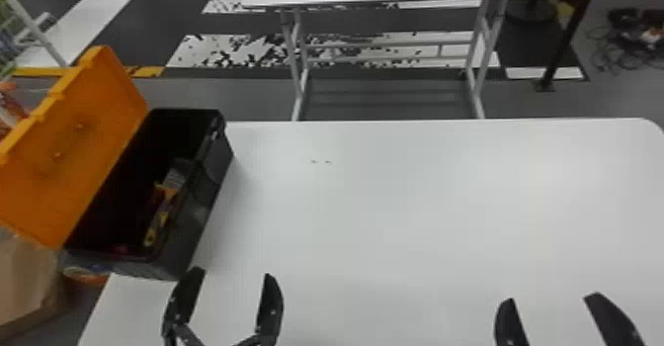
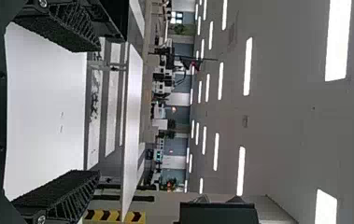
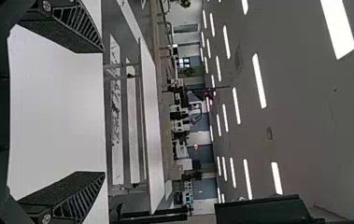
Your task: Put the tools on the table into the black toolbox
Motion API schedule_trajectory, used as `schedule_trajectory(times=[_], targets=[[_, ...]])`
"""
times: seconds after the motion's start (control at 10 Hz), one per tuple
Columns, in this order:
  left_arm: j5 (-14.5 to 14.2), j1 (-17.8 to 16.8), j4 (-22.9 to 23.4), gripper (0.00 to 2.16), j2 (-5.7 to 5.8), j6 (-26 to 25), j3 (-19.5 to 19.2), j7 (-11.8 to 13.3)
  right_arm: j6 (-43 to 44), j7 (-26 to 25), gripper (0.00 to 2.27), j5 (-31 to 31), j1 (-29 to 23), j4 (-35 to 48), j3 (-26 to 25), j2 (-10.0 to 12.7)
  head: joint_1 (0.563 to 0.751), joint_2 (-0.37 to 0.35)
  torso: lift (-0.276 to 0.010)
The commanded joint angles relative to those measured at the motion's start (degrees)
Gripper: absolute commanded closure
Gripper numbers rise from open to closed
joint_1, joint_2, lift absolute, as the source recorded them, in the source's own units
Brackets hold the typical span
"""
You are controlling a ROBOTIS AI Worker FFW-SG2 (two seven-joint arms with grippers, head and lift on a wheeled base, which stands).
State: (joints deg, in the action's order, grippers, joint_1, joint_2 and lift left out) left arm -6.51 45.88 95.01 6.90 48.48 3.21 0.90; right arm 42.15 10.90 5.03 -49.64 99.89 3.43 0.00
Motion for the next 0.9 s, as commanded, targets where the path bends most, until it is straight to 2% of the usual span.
schedule_trajectory(times=[0.0, 0.3, 0.5, 0.8], targets=[[0.0, 0.0, 0.2, 0.06, 0.39, -0.3, 0.0, 0.0, 0.1, 0.0, 0.08, -0.3, 0.0, -0.1, 0.0, 0.1, 0.695, 0.126, -0.075], [-0.5, -0.1, -0.1, 0.06, 0.57, -0.8, 0.0, 0.0, 0.1, 0.0, 0.08, -0.3, -0.1, -0.1, -0.2, 0.1, 0.695, 0.132, -0.075], [-0.5, -0.4, 0.0, 0.06, 0.48, -2.2, 0.2, -1.5, 0.3, 0.0, 0.08, -0.3, -0.2, -0.1, -0.4, 0.1, 0.695, 0.134, -0.075], [-1.0, -0.3, 1.7, 0.06, 0.22, -2.0, 0.0, -2.0, 2.5, 0.0, 0.08, -0.1, -0.2, -1.1, -0.4, 0.1, 0.695, 0.136, -0.075]])
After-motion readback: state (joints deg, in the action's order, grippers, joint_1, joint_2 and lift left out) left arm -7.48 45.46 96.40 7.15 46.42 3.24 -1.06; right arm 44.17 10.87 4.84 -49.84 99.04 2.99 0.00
